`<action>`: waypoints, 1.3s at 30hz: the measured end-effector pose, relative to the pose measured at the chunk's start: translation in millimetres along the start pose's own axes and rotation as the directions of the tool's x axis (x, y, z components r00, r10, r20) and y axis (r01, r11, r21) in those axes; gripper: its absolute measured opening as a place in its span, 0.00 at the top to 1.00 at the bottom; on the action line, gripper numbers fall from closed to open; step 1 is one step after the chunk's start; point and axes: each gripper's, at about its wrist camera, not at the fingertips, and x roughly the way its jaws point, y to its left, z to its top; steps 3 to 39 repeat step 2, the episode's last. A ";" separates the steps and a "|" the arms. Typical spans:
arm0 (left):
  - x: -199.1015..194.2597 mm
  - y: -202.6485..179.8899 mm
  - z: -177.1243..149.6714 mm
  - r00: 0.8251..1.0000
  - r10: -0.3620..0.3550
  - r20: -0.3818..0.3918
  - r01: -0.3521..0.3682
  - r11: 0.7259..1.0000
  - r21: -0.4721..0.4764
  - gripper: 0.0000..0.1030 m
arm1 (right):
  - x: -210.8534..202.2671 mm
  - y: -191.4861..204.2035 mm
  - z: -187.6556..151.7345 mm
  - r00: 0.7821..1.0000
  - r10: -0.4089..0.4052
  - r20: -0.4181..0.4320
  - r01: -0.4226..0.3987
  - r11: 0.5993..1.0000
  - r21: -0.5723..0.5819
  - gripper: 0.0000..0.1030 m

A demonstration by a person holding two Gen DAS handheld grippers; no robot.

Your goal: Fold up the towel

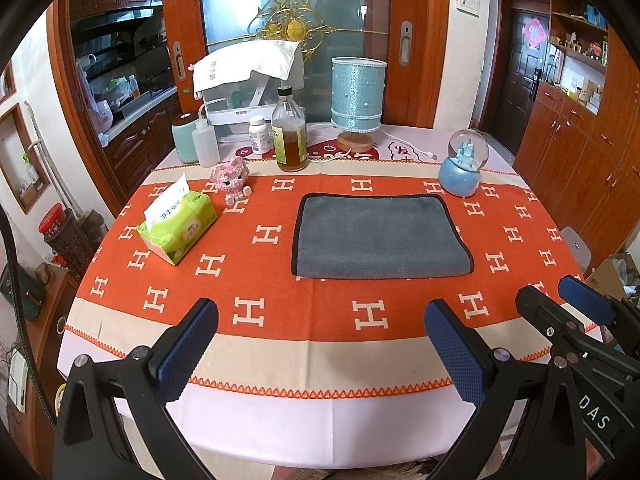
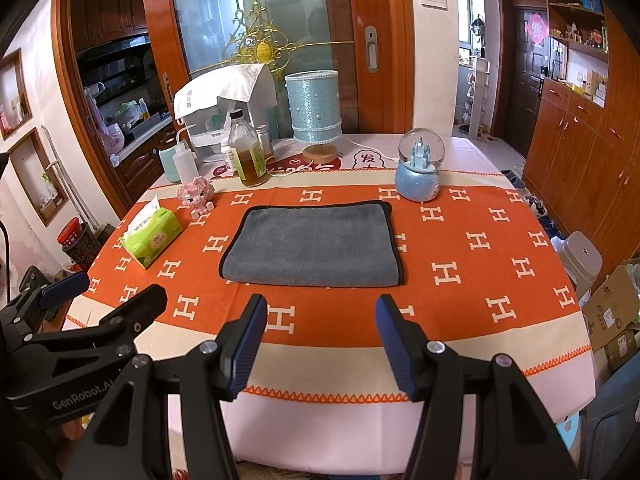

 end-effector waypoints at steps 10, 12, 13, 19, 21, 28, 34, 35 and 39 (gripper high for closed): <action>0.0 0.5 -0.6 1.000 0.001 -0.001 -0.001 1.000 0.000 0.01 | 0.0 0.0 0.0 1.000 0.000 0.000 0.000 1.000 0.000 0.45; 0.0 0.5 -0.6 1.000 0.001 -0.001 -0.001 1.000 0.000 0.01 | 0.0 0.0 0.0 1.000 0.000 0.000 0.000 1.000 0.000 0.45; 0.0 0.5 -0.6 1.000 0.001 -0.001 -0.001 1.000 0.000 0.01 | 0.0 0.0 0.0 1.000 0.000 0.000 0.000 1.000 0.000 0.45; 0.0 0.5 -0.6 1.000 0.001 -0.001 -0.001 1.000 0.000 0.01 | 0.0 0.0 0.0 1.000 0.000 0.000 0.000 1.000 0.000 0.45; 0.0 0.5 -0.6 1.000 0.001 -0.001 -0.001 1.000 0.000 0.01 | 0.0 0.0 0.0 1.000 0.000 0.000 0.000 1.000 0.000 0.45; 0.0 0.5 -0.6 1.000 0.001 -0.001 -0.001 1.000 0.000 0.01 | 0.0 0.0 0.0 1.000 0.000 0.000 0.000 1.000 0.000 0.45; 0.0 0.5 -0.6 1.000 0.001 -0.001 -0.001 1.000 0.000 0.01 | 0.0 0.0 0.0 1.000 0.000 0.000 0.000 1.000 0.000 0.45; 0.0 0.5 -0.6 1.000 0.001 -0.001 -0.001 1.000 0.000 0.01 | 0.0 0.0 0.0 1.000 0.000 0.000 0.000 1.000 0.000 0.45; 0.0 0.5 -0.6 1.000 0.001 -0.001 -0.001 1.000 0.000 0.01 | 0.0 0.0 0.0 1.000 0.000 0.000 0.000 1.000 0.000 0.45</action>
